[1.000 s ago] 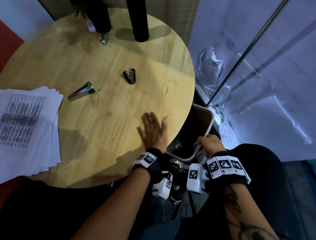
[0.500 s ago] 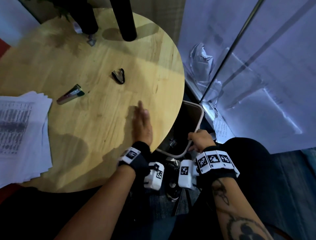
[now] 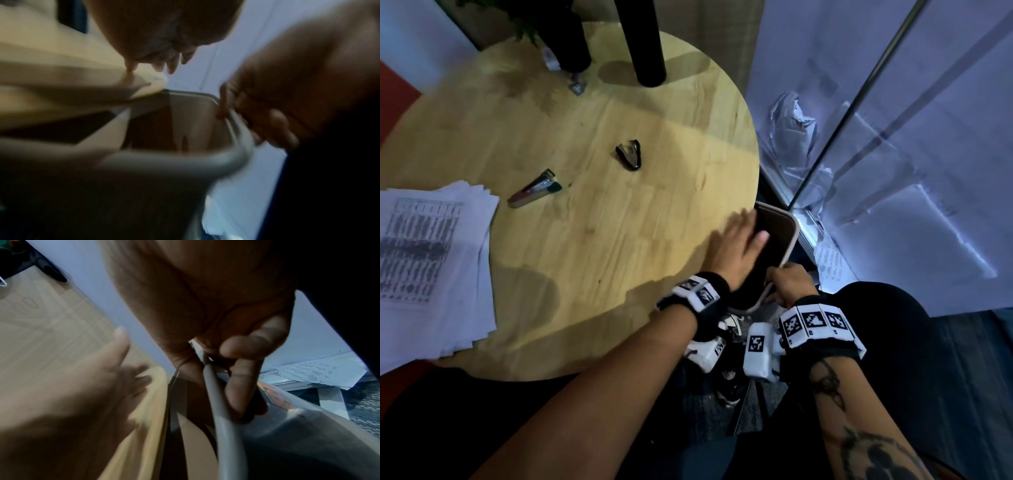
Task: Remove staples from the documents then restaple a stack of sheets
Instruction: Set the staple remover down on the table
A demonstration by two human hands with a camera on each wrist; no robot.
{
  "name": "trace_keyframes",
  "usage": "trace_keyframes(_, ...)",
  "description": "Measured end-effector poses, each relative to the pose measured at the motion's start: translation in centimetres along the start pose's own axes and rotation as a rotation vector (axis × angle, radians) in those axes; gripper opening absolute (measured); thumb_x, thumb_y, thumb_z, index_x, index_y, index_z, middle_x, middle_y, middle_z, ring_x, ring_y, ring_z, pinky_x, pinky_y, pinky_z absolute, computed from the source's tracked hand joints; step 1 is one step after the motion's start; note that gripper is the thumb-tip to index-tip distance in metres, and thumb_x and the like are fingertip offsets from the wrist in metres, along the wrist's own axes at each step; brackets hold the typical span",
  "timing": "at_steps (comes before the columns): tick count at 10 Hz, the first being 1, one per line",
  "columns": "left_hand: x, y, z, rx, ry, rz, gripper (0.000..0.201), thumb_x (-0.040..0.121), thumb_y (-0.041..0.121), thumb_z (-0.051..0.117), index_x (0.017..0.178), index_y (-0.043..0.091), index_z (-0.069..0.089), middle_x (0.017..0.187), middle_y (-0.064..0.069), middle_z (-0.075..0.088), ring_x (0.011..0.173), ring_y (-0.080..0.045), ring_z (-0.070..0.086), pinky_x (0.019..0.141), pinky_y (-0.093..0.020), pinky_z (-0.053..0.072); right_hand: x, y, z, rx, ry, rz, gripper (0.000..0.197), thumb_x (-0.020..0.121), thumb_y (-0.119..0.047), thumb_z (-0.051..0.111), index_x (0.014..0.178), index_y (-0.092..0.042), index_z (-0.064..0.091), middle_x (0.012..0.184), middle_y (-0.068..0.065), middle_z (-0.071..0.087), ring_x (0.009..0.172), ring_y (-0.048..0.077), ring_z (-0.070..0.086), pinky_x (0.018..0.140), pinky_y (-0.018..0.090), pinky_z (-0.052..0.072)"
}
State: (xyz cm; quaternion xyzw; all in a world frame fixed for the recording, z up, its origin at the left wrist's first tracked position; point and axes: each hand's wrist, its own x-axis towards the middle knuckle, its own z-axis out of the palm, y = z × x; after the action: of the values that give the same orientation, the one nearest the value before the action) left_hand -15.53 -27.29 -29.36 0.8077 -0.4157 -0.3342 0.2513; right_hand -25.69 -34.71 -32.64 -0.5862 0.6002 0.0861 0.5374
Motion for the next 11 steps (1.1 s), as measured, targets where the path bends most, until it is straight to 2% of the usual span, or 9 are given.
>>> trace_keyframes(1,1.2,-4.4,-4.6,0.137,0.336,-0.185,0.064,0.093,0.051,0.026,0.150,0.023,0.018,0.159,-0.004,0.012,0.147,-0.022,0.007,0.117,-0.045,0.011,1.1,-0.2,0.5,0.034,0.018,0.043,0.024,0.079,-0.014,0.051,0.097,0.002,0.055,0.075,0.018,0.064,0.065,0.033,0.064,0.055,0.033,0.046)
trace_keyframes(2,1.4,-9.2,-9.2,0.250,0.204,-0.517,0.077,0.091,0.056,0.044,0.151,0.031,0.002,0.159,-0.005,-0.013,0.146,-0.029,-0.013,0.110,-0.064,0.010,3.3,-0.4,2.1,0.016,0.047,0.065,0.034,0.087,-0.016,0.049,0.113,0.004,0.055,0.104,0.017,0.061,0.089,0.032,0.062,0.066,0.036,0.052)
trace_keyframes(3,1.4,-11.1,-10.3,0.279,0.005,-0.543,0.091,0.086,0.063,0.047,0.150,0.028,-0.008,0.154,-0.012,-0.027,0.141,-0.039,-0.024,0.110,-0.067,0.007,6.5,-0.3,4.2,0.108,0.149,0.141,0.033,0.095,-0.009,0.042,0.126,0.003,0.050,0.120,0.016,0.057,0.111,0.030,0.056,0.088,0.033,0.049)
trace_keyframes(4,1.2,-10.5,-10.1,0.269,0.027,-0.534,0.090,0.086,0.063,0.046,0.149,0.031,-0.009,0.155,-0.010,-0.027,0.141,-0.036,-0.025,0.107,-0.072,0.006,7.9,0.7,5.5,0.241,0.321,0.207,0.027,0.096,-0.003,0.041,0.121,0.000,0.051,0.098,0.017,0.056,0.101,0.022,0.052,0.071,0.024,0.039)
trace_keyframes(5,0.7,-9.8,-10.1,0.274,0.059,-0.540,0.087,0.087,0.062,0.047,0.150,0.032,-0.006,0.156,-0.006,-0.025,0.143,-0.031,-0.023,0.101,-0.075,0.008,7.6,2.0,7.8,0.369,0.259,0.125,0.011,0.092,-0.003,0.047,0.099,-0.009,0.052,0.101,0.012,0.050,0.091,0.018,0.043,0.073,0.027,0.031)
trace_keyframes(7,0.6,-9.5,-10.1,0.292,0.048,-0.554,0.087,0.086,0.062,0.046,0.149,0.034,-0.006,0.156,-0.004,-0.026,0.143,-0.030,-0.023,0.101,-0.075,0.006,8.3,5.1,10.8,0.531,-0.072,0.205,0.043,0.099,-0.008,0.037,0.141,-0.002,0.028,0.112,0.006,0.039,0.083,0.021,0.048,0.078,0.028,0.046)
trace_keyframes(8,0.8,-9.5,-10.0,0.290,0.047,-0.556,0.087,0.086,0.062,0.046,0.149,0.034,-0.007,0.156,-0.004,-0.026,0.143,-0.029,-0.024,0.101,-0.075,0.006,8.2,5.2,10.9,0.522,-0.144,0.250,0.044,0.099,-0.008,0.037,0.142,-0.001,0.028,0.120,0.014,0.044,0.071,0.016,0.049,0.046,0.012,0.048)
trace_keyframes(9,0.7,-9.7,-9.9,0.290,0.051,-0.558,0.087,0.086,0.062,0.046,0.149,0.034,-0.007,0.156,-0.004,-0.026,0.143,-0.029,-0.024,0.101,-0.075,0.006,9.2,4.8,11.6,0.472,-0.168,0.274,0.042,0.097,-0.008,0.045,0.138,0.000,0.037,0.129,0.022,0.048,0.075,0.020,0.054,0.052,0.011,0.048)
trace_keyframes(11,0.8,-9.7,-9.8,0.305,0.043,-0.566,0.087,0.087,0.062,0.045,0.149,0.034,-0.008,0.155,-0.003,-0.027,0.143,-0.029,-0.024,0.102,-0.074,0.007,9.3,1.6,7.5,0.565,0.233,0.226,0.035,0.093,-0.018,0.053,0.124,-0.002,0.048,0.100,0.018,0.059,0.077,0.026,0.056,0.075,0.036,0.049)
